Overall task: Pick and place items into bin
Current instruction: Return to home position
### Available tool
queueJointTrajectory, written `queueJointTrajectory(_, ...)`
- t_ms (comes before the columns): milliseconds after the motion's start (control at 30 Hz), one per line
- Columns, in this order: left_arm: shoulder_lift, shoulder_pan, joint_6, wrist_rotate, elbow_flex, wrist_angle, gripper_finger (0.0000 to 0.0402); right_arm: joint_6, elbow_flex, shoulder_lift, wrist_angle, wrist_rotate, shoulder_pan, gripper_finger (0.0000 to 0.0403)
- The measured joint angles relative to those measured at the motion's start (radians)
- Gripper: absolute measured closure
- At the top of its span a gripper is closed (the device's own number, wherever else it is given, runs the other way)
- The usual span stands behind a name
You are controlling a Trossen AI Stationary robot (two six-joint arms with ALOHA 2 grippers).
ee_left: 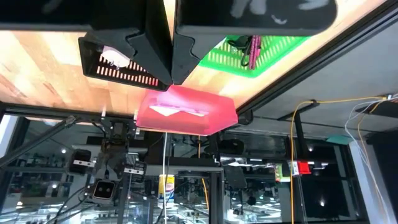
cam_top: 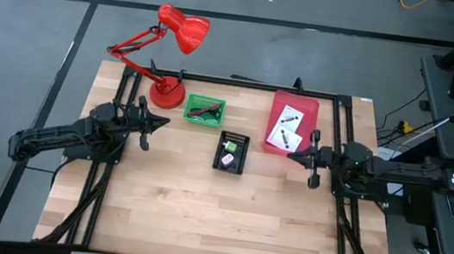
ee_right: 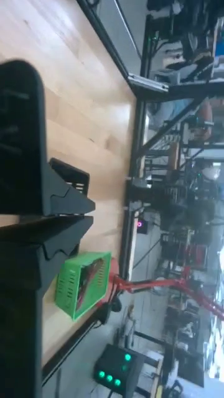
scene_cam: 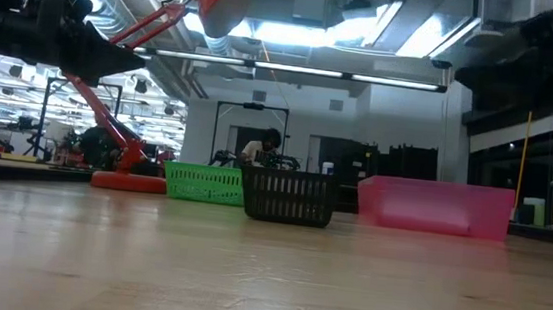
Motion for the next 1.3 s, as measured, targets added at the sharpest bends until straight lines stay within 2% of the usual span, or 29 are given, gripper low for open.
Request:
queueJointTrajectory(200,0.000,0.000,0.000,0.000,0.000,0.000,0.0398,-0.024,-0.035,-0.065,-0.044,-0.121,0.000,0.0403)
queueJointTrajectory(333,0.000,0.000,0.000,0.000,0.000,0.000,0.0398,0.001,-0.035,-0.076,-0.038,-0.145,0.000,0.0403)
queueJointTrajectory(667,0.000,0.000,0.000,0.000,0.000,0.000,0.0398,0.378,-0.035,-0.076,-0.037,-0.146,0.000,0.0403)
queueJointTrajectory(1100,0.000,0.000,0.000,0.000,0.000,0.000,0.0398,0.261,-0.035,-0.079,-0.046,-0.142,0.016,0.0403)
queueJointTrajectory(1300,0.000,0.000,0.000,0.000,0.000,0.000,0.0398,0.216,-0.035,-0.179,-0.137,-0.145,0.054,0.0402)
